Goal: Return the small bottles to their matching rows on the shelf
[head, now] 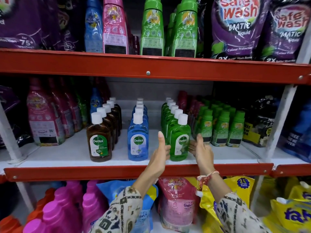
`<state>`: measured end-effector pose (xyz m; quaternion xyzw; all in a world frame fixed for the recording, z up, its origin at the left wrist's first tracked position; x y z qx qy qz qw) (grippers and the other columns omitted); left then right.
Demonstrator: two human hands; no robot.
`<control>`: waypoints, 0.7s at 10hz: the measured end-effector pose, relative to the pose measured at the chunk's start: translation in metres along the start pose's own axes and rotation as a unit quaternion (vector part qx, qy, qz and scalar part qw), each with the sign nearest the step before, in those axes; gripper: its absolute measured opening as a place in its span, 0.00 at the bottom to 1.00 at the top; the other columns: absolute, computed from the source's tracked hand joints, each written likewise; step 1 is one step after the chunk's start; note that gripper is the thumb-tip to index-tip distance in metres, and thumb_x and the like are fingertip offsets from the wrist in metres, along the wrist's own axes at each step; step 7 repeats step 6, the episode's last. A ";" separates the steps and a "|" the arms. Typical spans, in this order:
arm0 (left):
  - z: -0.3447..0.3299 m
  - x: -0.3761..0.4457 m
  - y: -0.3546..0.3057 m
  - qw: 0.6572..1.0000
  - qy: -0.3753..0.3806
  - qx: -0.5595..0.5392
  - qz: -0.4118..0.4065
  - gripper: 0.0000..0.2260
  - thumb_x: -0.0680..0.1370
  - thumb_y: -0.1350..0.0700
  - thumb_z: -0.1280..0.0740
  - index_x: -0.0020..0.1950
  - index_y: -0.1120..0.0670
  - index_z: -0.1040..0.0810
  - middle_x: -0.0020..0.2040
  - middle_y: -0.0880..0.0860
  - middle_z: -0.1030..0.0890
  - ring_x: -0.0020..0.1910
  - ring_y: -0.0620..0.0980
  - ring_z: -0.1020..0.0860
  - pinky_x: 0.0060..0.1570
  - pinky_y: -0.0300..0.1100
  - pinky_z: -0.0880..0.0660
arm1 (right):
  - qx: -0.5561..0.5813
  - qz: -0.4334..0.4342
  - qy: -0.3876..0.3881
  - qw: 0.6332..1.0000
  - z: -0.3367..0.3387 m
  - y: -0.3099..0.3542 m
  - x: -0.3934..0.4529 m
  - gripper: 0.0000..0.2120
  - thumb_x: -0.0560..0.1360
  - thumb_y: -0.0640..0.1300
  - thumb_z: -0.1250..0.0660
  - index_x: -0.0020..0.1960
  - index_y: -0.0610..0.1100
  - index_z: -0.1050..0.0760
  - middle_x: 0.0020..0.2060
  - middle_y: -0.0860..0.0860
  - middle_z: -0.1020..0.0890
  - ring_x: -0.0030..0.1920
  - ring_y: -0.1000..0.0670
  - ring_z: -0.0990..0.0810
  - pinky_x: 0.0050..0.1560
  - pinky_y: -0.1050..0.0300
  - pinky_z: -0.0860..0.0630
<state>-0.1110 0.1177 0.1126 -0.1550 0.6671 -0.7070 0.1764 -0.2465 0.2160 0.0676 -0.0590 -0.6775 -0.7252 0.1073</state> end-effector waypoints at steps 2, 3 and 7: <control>0.004 0.006 -0.002 1.000 0.009 0.022 -0.007 0.48 0.68 0.28 0.62 0.72 0.61 0.34 0.72 0.60 0.30 0.70 0.54 0.30 0.73 0.50 0.37 | 0.013 -0.011 -0.052 0.999 0.002 0.022 -0.025 0.32 0.77 0.65 0.45 0.33 0.42 0.18 0.38 0.39 0.13 0.43 0.38 0.14 0.53 0.35 0.18; 0.005 0.008 0.000 1.000 0.009 0.022 -0.010 0.50 0.65 0.27 0.61 0.72 0.60 0.33 0.71 0.60 0.29 0.69 0.54 0.29 0.73 0.51 0.37 | 0.024 -0.017 -0.059 0.998 0.002 0.024 -0.024 0.25 0.81 0.58 0.44 0.31 0.53 0.20 0.38 0.44 0.13 0.44 0.42 0.13 0.55 0.38 0.18; 0.006 0.006 0.014 0.993 -0.014 0.082 -0.087 0.47 0.64 0.20 0.60 0.68 0.48 0.27 0.61 0.52 0.21 0.62 0.46 0.25 0.68 0.46 0.35 | 0.004 0.011 -0.049 0.999 0.014 0.016 -0.023 0.22 0.82 0.57 0.43 0.35 0.52 0.21 0.38 0.43 0.15 0.49 0.36 0.16 0.58 0.32 0.22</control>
Point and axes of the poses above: each hand's wrist, its own x-axis towards the middle knuckle, its own z-axis out of the back of the hand, y = z × x, the point moved 1 cm from there along x, towards the middle knuckle
